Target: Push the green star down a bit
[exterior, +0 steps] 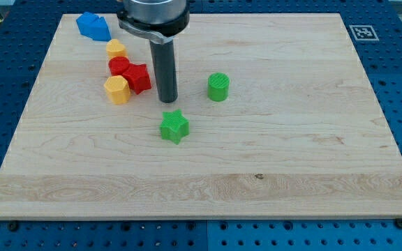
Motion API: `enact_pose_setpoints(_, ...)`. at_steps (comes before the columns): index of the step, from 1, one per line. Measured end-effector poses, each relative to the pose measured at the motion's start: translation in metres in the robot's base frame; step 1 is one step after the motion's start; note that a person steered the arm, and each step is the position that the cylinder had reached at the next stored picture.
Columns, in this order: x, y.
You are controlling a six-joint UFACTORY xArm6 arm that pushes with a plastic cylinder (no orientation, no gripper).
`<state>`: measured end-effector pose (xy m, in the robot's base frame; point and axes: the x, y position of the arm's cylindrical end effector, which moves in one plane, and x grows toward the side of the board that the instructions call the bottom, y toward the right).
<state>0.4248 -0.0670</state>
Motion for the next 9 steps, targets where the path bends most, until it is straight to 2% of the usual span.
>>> enact_pose_setpoints(7, 0.036, -0.017)
enact_pose_setpoints(9, 0.042, 0.013)
